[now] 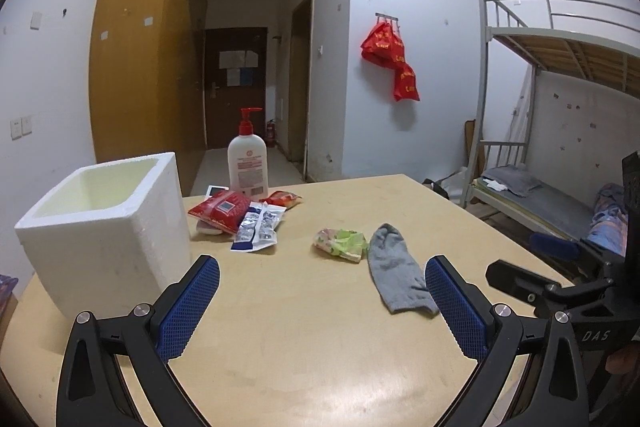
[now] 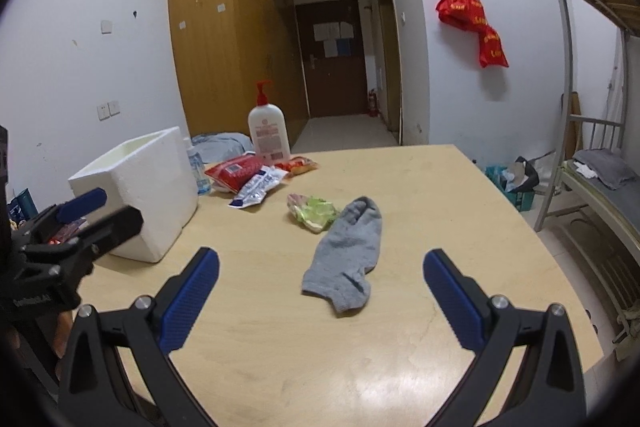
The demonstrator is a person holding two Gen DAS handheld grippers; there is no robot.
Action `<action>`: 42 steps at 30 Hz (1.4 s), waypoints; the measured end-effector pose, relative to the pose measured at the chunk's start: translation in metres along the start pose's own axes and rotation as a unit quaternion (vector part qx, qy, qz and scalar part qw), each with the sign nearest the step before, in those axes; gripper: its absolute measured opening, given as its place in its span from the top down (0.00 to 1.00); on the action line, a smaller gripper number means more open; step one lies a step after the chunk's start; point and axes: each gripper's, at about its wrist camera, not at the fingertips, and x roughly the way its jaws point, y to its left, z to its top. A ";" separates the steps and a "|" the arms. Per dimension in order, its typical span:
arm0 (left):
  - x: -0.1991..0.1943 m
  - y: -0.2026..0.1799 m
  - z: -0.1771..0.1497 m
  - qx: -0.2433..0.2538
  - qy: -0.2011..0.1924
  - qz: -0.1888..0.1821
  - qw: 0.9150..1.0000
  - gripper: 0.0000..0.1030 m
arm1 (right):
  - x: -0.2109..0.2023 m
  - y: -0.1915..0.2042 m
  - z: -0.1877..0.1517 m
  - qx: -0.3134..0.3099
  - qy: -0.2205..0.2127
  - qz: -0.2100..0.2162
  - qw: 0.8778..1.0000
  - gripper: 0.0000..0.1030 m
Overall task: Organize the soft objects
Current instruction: 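Withdraw both tools from the foam box back over the table, then move the left gripper to the green-and-pink packet and close on it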
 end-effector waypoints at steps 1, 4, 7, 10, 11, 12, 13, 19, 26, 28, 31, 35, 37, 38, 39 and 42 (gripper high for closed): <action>0.003 -0.001 0.002 -0.001 0.001 0.003 1.000 0.00 | 0.005 -0.003 0.001 0.000 0.005 0.000 1.000 0.00; 0.015 -0.003 0.005 0.003 0.005 0.011 1.000 0.00 | 0.018 -0.013 0.005 0.010 0.018 0.013 1.000 0.00; 0.026 -0.004 0.009 0.005 0.009 0.020 1.000 0.00 | 0.030 -0.018 0.007 0.010 0.031 0.021 0.999 0.00; 0.037 -0.004 0.013 0.002 0.014 0.021 1.000 0.00 | 0.040 -0.019 0.008 0.001 0.043 0.021 0.999 0.00; 0.041 -0.005 0.014 0.002 0.018 0.021 1.000 0.00 | 0.042 -0.019 0.008 -0.001 0.045 0.024 0.999 0.00; 0.046 -0.005 0.015 0.002 0.021 0.021 1.000 0.00 | 0.045 -0.020 0.008 -0.004 0.048 0.027 0.998 0.00; 0.051 -0.005 0.015 0.001 0.024 0.022 0.999 0.00 | 0.048 -0.020 0.008 -0.007 0.052 0.028 0.998 0.00; 0.073 -0.005 0.018 0.000 0.035 0.014 0.999 0.00 | 0.069 -0.022 0.011 -0.022 0.075 0.034 0.996 0.00; 0.106 -0.004 0.021 -0.008 0.064 0.011 0.998 0.00 | 0.093 -0.027 0.011 -0.025 0.103 0.044 0.993 0.00; 0.115 -0.003 0.022 -0.012 0.073 0.015 0.997 0.00 | 0.100 -0.029 0.011 -0.024 0.109 0.045 0.993 0.00; 0.129 -0.002 0.026 -0.016 0.087 0.020 0.996 0.00 | 0.105 -0.031 0.011 -0.026 0.117 0.049 0.992 0.00; 0.146 -0.003 0.027 -0.012 0.098 0.014 0.995 0.00 | 0.110 -0.031 0.011 -0.032 0.125 0.054 0.990 0.00; 0.157 -0.001 0.027 -0.019 0.110 0.006 0.994 0.01 | 0.113 -0.032 0.012 -0.032 0.127 0.058 0.990 0.00; 0.161 0.000 0.026 -0.022 0.115 0.002 0.993 0.01 | 0.115 -0.032 0.012 -0.032 0.129 0.059 0.989 0.00; 0.166 0.001 0.026 -0.026 0.120 -0.002 0.992 0.01 | 0.116 -0.032 0.012 -0.033 0.130 0.059 0.989 0.00; 0.180 0.002 0.024 -0.034 0.132 -0.005 0.991 0.01 | 0.122 -0.032 0.012 -0.037 0.136 0.063 0.988 0.00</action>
